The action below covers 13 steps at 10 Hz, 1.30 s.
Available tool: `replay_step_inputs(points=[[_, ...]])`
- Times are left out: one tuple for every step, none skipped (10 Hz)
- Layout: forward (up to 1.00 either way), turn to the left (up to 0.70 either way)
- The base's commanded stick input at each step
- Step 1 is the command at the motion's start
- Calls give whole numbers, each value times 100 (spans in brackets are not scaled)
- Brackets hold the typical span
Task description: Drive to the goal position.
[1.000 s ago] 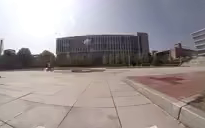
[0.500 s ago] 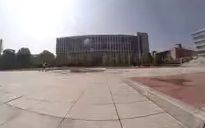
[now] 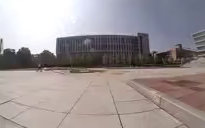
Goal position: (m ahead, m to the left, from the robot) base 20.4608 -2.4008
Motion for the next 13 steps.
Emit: replay_step_inputs(points=[[70,0],[70,0],[70,0],[70,0],[70,-26],[70,-34],[70,-34],[70,-34],[70,-6],[70,0],[70,0],[70,0],[70,0]])
